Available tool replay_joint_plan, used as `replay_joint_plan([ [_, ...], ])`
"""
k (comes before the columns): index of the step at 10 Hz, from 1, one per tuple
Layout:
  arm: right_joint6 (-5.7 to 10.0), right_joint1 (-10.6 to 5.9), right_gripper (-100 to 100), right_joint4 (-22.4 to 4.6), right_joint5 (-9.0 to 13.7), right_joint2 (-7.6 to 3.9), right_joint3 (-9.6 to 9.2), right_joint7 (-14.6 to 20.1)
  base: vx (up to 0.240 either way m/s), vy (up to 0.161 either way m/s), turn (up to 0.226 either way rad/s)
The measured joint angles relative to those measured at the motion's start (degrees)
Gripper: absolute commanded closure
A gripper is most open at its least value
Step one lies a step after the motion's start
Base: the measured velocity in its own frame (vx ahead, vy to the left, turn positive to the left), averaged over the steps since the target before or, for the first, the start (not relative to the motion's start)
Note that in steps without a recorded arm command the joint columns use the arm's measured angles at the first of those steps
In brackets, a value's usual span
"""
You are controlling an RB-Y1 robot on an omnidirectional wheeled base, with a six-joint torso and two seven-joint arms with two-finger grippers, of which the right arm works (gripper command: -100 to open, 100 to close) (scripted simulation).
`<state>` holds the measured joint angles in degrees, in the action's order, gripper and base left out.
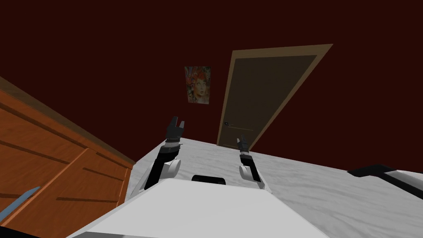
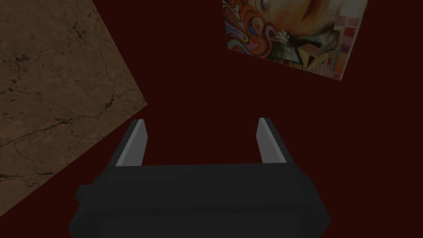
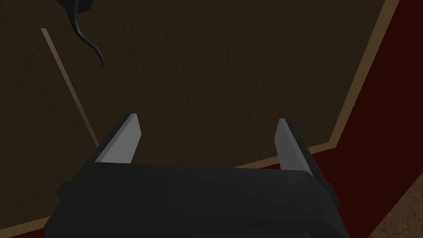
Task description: Pull the door open
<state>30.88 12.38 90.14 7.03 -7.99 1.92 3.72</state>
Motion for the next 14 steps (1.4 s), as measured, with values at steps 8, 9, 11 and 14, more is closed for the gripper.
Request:
replay_joint_plan([
  [8, 0.63, -3.85, -100, -10.87, -0.04, -1.42, 1.25, -0.95, 0.097, 0.008, 0.025],
  [9, 0.61, -4.14, -100, -11.92, -0.02, -1.66, 1.41, -1.02, 0.109, -0.004, 0.029],
  [11, 1.02, -4.96, -100, -14.68, -0.01, -2.11, 1.69, -1.08, 0.119, -0.004, 0.025],
  [14, 1.59, -7.17, -100, -20.19, -0.01, -2.71, 2.28, -1.53, 0.127, 0.001, 0.028],
])
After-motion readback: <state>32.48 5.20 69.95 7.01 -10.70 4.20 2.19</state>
